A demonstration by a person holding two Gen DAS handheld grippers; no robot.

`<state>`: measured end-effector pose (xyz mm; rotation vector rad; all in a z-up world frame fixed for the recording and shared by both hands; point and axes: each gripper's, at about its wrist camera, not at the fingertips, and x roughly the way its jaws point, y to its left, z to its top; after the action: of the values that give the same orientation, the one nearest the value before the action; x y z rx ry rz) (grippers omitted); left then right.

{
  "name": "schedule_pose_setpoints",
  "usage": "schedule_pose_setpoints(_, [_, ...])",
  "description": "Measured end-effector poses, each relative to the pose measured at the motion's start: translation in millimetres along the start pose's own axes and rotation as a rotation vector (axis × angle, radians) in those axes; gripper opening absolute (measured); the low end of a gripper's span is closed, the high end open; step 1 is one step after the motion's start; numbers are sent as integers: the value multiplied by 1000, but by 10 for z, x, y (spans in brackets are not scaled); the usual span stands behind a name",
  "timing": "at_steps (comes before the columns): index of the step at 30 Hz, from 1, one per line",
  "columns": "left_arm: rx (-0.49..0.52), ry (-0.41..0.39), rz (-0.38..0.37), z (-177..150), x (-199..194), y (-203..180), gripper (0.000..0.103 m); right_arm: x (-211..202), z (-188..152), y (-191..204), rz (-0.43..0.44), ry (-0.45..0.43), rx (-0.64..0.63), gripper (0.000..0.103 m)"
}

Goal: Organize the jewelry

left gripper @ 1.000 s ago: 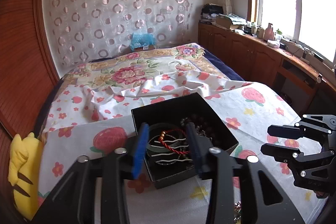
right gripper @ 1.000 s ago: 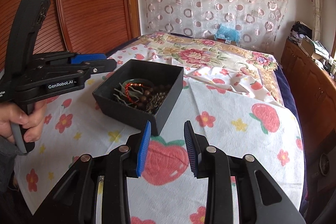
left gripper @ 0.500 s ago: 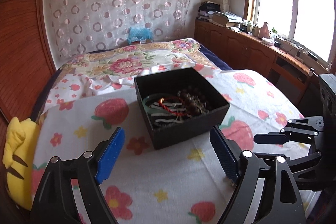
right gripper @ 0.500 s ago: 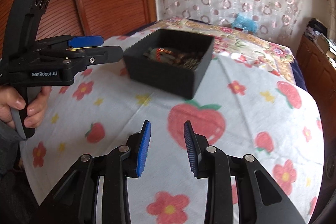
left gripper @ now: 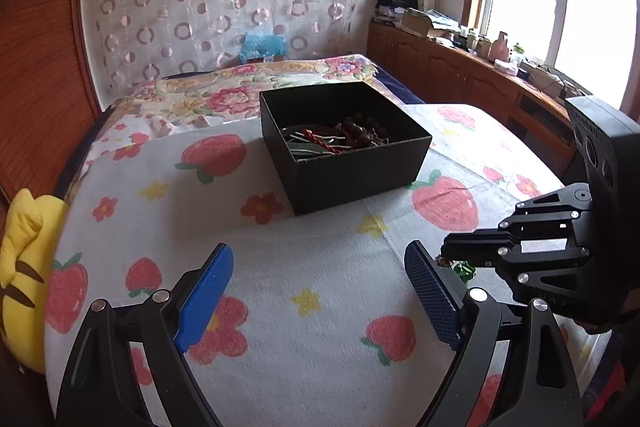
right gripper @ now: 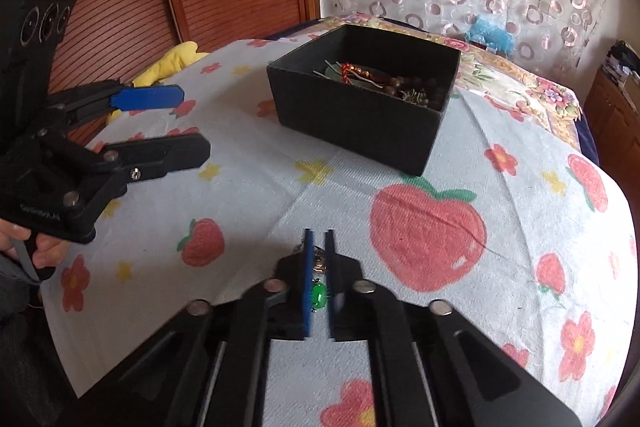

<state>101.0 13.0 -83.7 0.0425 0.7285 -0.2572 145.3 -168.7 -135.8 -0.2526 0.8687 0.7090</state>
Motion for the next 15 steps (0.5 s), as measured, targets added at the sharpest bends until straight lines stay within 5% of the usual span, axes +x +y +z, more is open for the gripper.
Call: schedule_pose_setpoints(15, [37, 24, -22, -43, 22, -156, 84, -328, -36, -216, 63, -24, 62, 4])
